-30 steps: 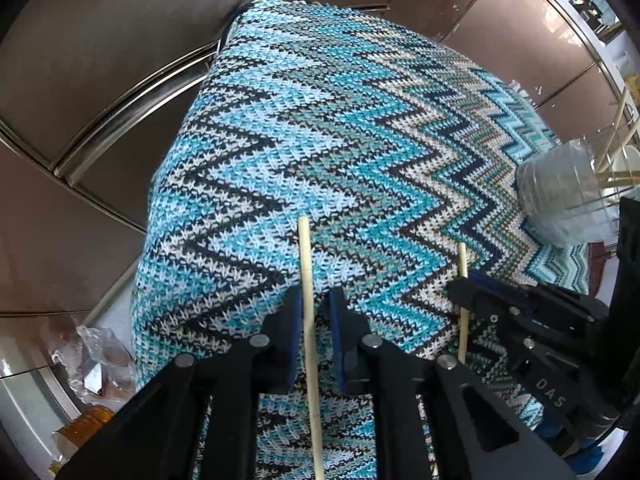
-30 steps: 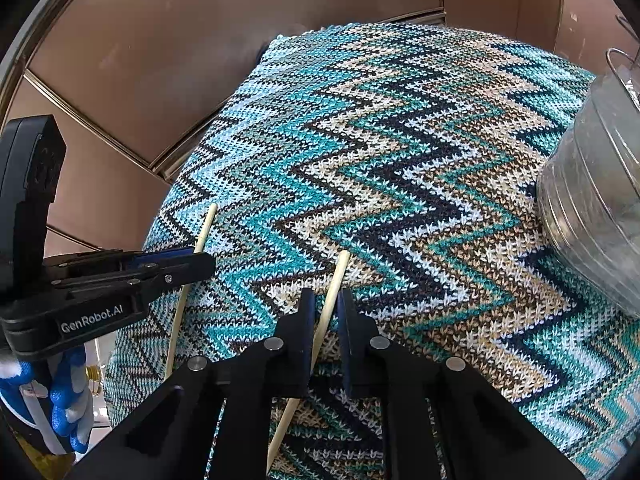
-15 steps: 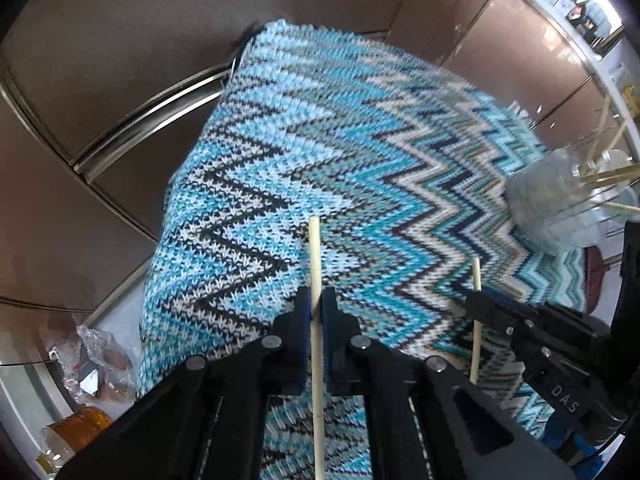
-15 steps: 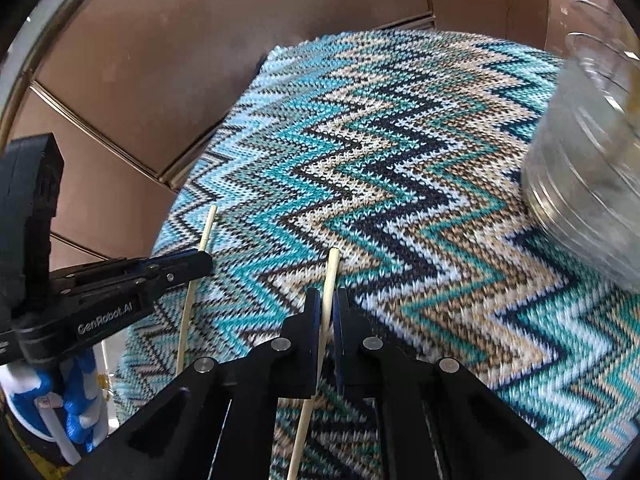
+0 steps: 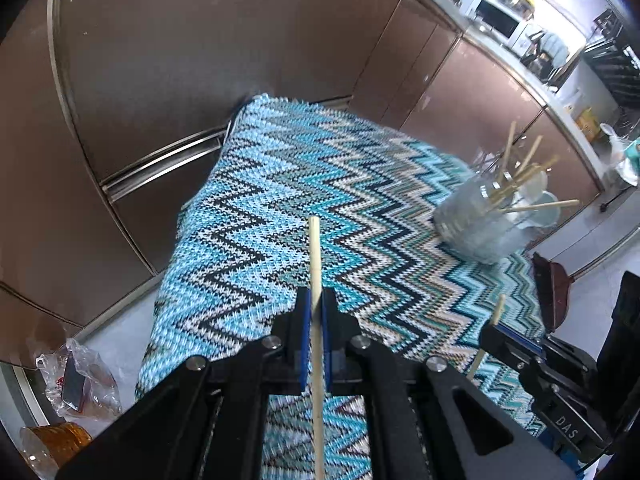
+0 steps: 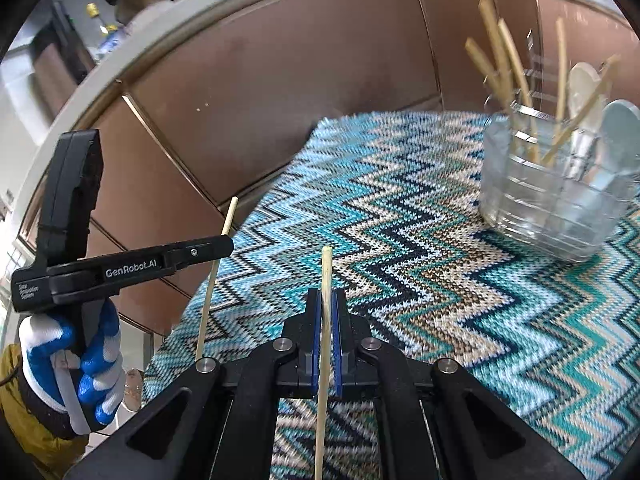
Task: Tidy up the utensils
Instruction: 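Lift both held chopsticks up over the wire holder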
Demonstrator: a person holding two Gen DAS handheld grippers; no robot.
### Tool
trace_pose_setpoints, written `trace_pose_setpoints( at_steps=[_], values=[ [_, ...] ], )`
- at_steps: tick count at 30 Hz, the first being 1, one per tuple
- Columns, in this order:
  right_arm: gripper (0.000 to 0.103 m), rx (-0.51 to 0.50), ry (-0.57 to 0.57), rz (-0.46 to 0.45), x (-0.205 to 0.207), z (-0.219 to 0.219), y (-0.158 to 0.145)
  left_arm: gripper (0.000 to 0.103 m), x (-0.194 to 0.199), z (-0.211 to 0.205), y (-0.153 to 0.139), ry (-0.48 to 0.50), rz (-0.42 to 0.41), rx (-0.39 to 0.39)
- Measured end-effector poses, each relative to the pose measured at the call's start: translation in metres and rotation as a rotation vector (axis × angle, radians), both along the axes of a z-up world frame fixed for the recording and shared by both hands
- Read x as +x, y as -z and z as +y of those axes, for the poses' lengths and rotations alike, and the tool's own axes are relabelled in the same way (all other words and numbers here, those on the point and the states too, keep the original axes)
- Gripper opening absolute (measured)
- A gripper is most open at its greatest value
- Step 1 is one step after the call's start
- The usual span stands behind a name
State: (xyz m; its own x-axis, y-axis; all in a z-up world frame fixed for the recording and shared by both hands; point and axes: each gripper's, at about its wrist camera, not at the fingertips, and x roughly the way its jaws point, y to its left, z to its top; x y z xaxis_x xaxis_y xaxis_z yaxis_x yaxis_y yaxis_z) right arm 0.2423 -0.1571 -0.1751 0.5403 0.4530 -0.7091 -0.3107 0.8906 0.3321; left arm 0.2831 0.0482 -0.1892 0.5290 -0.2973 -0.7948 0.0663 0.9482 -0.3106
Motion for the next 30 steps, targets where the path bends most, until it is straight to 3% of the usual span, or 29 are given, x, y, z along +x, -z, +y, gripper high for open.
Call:
trace_pose_setpoints(
  at_steps=[8,15,30],
  values=[
    [0.006,0.007,0.025,-0.117,-0.054,-0.013,-0.033,0.005,-0.044,0.005,-0.03,-0.014,-0.092,-0.056],
    [0.005,0.014,0.04,-0.217,-0.1,-0.021,-0.065,0.005,-0.088,-0.007,-0.068,0.005,-0.231,-0.068],
    [0.005,0.061,0.072,-0.338,-0.129,-0.052,-0.102,0.005,-0.115,-0.038,-0.118,0.024,-0.411,-0.083]
  ],
)
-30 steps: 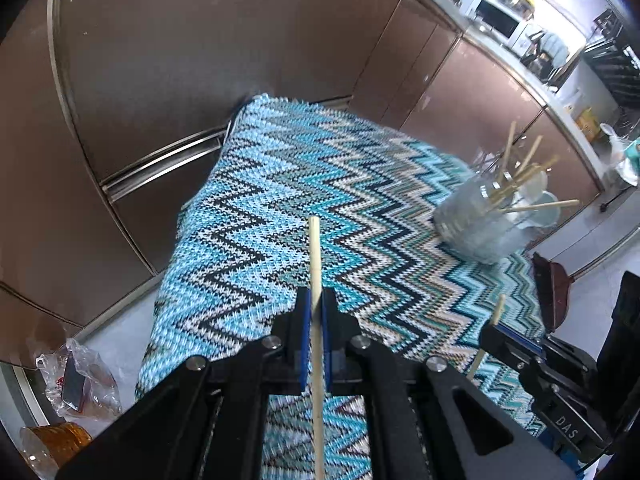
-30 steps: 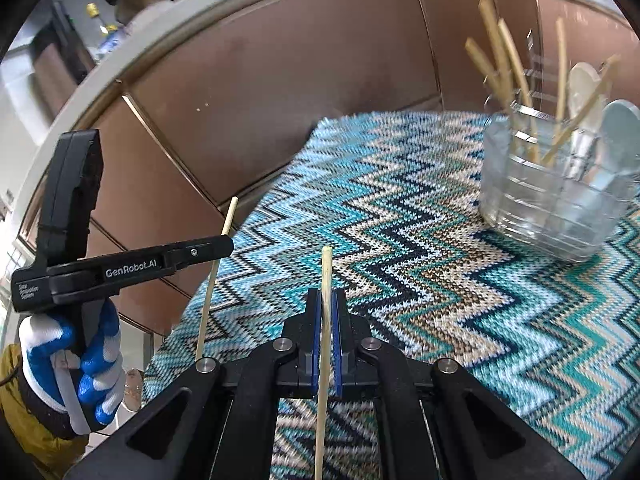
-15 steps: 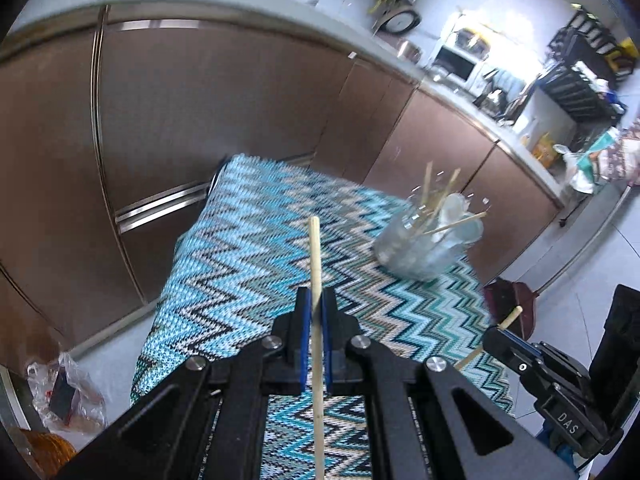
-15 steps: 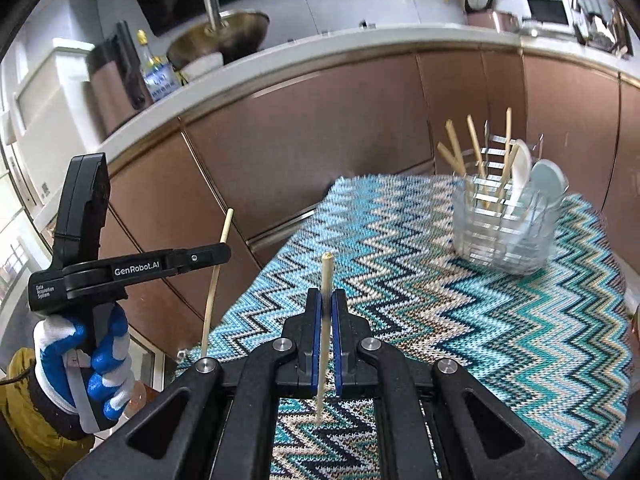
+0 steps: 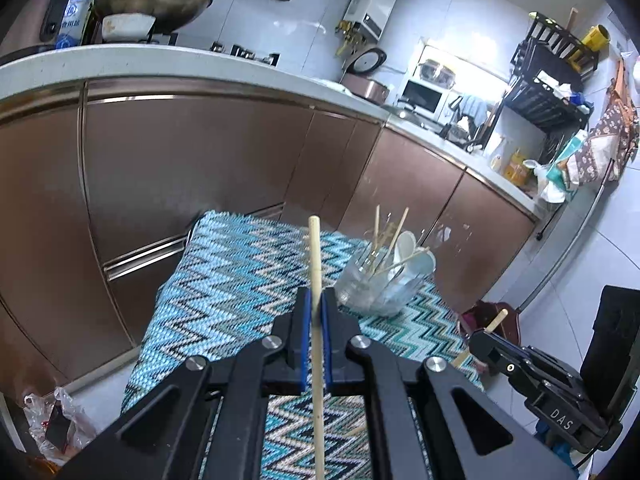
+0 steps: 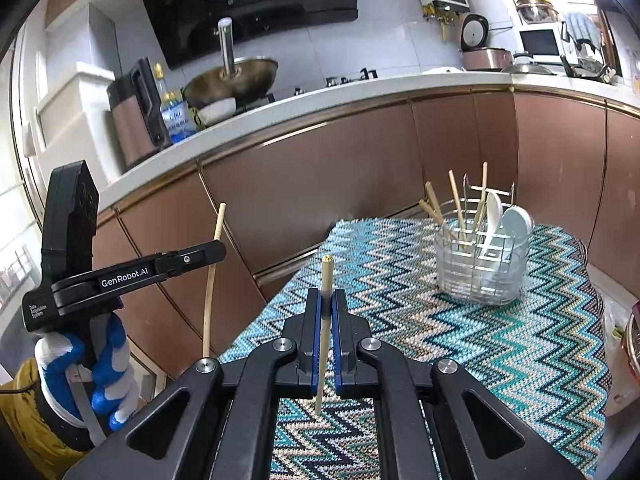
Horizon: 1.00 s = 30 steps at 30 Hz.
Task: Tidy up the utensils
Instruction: 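Lift both held chopsticks up over the wire holder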
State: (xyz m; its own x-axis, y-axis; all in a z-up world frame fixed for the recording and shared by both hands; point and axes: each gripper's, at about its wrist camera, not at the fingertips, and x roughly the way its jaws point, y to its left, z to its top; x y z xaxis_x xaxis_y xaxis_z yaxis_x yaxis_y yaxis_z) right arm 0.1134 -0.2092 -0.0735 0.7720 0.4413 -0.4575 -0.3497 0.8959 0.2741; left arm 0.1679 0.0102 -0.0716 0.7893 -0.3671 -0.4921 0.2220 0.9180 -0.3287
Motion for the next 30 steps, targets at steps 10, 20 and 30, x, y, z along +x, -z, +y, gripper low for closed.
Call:
trace_pose_setpoints(
  at_steps=[10,20,30],
  values=[
    [0.005,0.026,0.035,-0.129,0.0,-0.039,-0.044,0.005,0.017,-0.035,-0.045,0.02,-0.14,-0.036],
    [0.005,0.038,0.097,-0.282,0.025,-0.085,-0.088,0.005,0.059,-0.085,-0.095,0.021,-0.313,-0.095],
    [0.005,-0.03,0.147,-0.368,0.085,-0.096,-0.099,0.005,0.123,-0.135,-0.093,-0.067,-0.411,-0.12]
  ],
)
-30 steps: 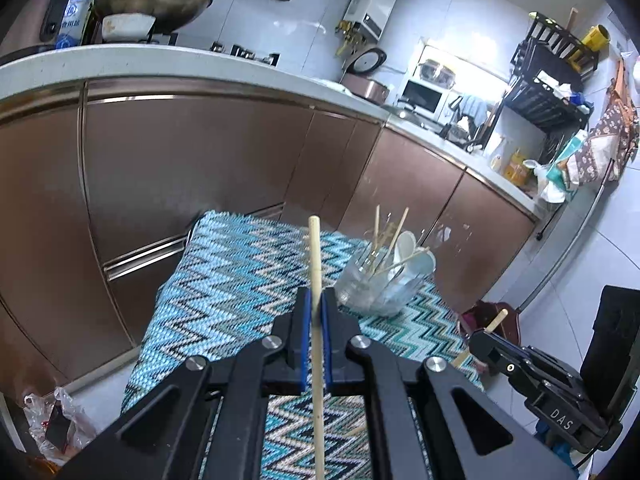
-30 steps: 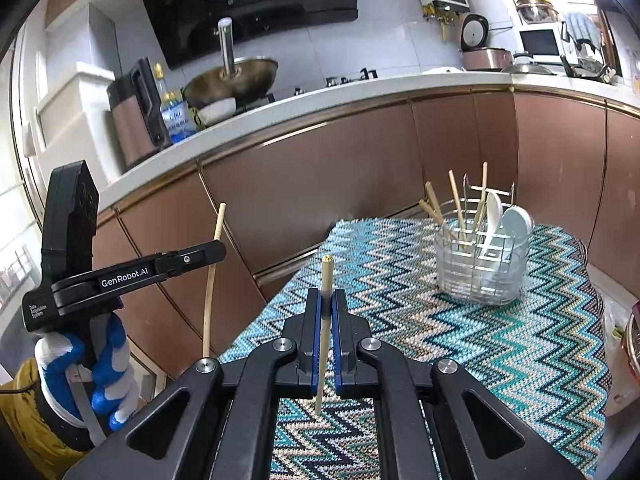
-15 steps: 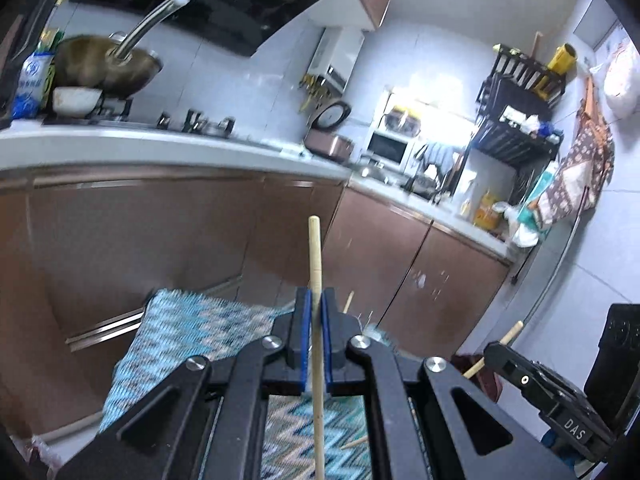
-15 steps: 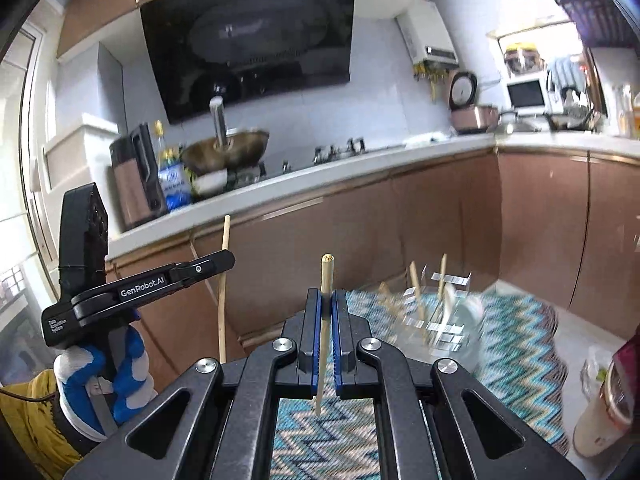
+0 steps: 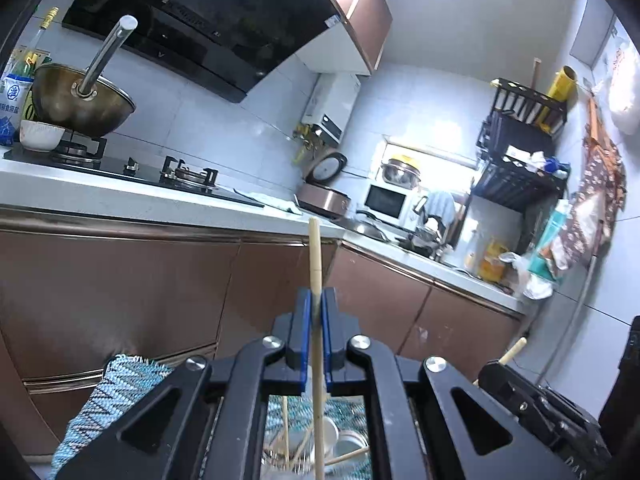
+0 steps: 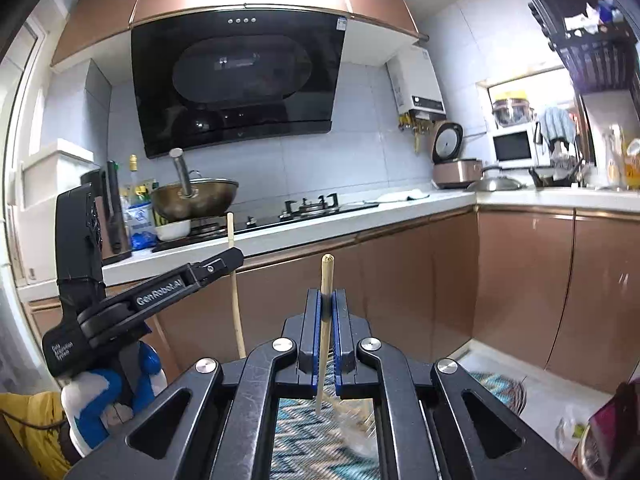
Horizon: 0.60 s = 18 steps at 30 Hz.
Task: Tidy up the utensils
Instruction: 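Lift both held chopsticks up over the wire holder, then lower both chopsticks into the holder and open both grippers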
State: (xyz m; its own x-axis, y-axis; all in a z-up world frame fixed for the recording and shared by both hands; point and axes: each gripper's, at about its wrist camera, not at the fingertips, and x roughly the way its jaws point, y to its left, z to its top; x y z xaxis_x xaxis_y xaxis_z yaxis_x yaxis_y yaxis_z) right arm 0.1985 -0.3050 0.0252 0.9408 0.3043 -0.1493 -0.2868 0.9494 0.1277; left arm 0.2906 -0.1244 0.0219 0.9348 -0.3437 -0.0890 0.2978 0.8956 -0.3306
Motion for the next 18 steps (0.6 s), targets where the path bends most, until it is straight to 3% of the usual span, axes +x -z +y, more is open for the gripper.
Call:
trace_pose_setpoints(
  at_steps=[6,18],
  values=[
    [0.005,-0.056,0.02,0.012,0.039,-0.001,0.02,0.005,0.029,-0.026,0.018,-0.06,-0.041,0.027],
    [0.005,-0.048,0.04,0.115,0.092,-0.011,0.072,0.005,0.075,-0.045,0.077,-0.149,-0.01,0.044]
  ],
)
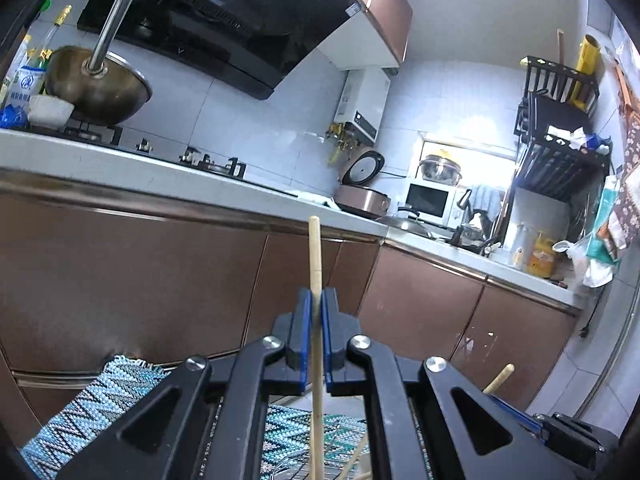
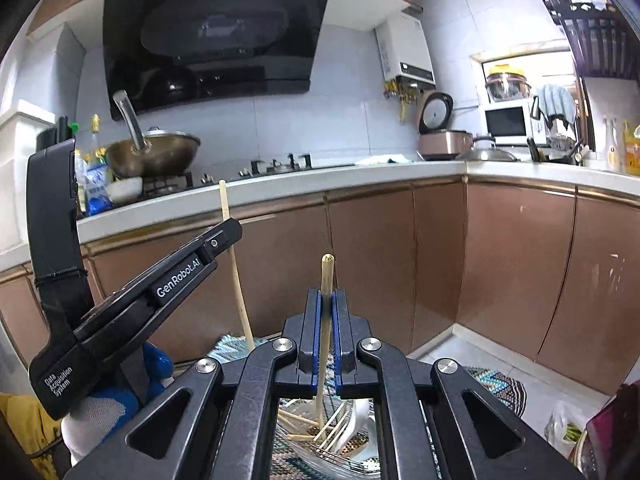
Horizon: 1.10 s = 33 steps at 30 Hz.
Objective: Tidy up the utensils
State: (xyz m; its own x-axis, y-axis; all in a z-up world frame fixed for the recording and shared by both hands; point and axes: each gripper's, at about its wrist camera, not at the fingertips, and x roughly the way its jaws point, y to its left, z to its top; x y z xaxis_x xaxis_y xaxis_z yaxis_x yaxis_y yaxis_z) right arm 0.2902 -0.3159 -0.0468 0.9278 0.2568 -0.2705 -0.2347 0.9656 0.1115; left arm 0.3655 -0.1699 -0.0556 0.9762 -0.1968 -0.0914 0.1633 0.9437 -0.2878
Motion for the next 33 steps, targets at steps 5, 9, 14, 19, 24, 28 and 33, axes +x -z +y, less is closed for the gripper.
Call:
trace_pose_setpoints(
  at_steps=[5,9,14,19,24,28,33],
  values=[
    [0.005,0.001,0.01,0.047,0.009,0.004,0.02,0.013,0.008,-0.003,0.017,0.002,0.029,0.035],
    [0.008,0.006,0.026,0.074,0.01,0.004,0.028,0.03,0.002,0.006,0.018,-0.001,0.042,0.015],
    [0.029,0.019,0.042,0.069,0.0,0.004,0.025,0.039,-0.013,0.018,0.008,-0.009,0.044,0.031],
    [0.037,0.036,0.062,0.058,-0.018,0.005,0.018,0.044,-0.037,0.033,-0.002,-0.015,0.057,0.038],
    [0.05,0.059,0.1,0.031,-0.044,0.006,0.007,0.052,-0.063,0.051,-0.015,-0.033,0.094,0.061],
    [0.067,0.057,0.142,0.009,-0.069,0.009,0.0,0.055,-0.086,0.059,-0.023,-0.032,0.116,0.106],
    [0.089,0.04,0.212,-0.017,-0.103,0.016,-0.004,0.056,-0.12,0.071,-0.028,-0.04,0.136,0.157]
  ],
)
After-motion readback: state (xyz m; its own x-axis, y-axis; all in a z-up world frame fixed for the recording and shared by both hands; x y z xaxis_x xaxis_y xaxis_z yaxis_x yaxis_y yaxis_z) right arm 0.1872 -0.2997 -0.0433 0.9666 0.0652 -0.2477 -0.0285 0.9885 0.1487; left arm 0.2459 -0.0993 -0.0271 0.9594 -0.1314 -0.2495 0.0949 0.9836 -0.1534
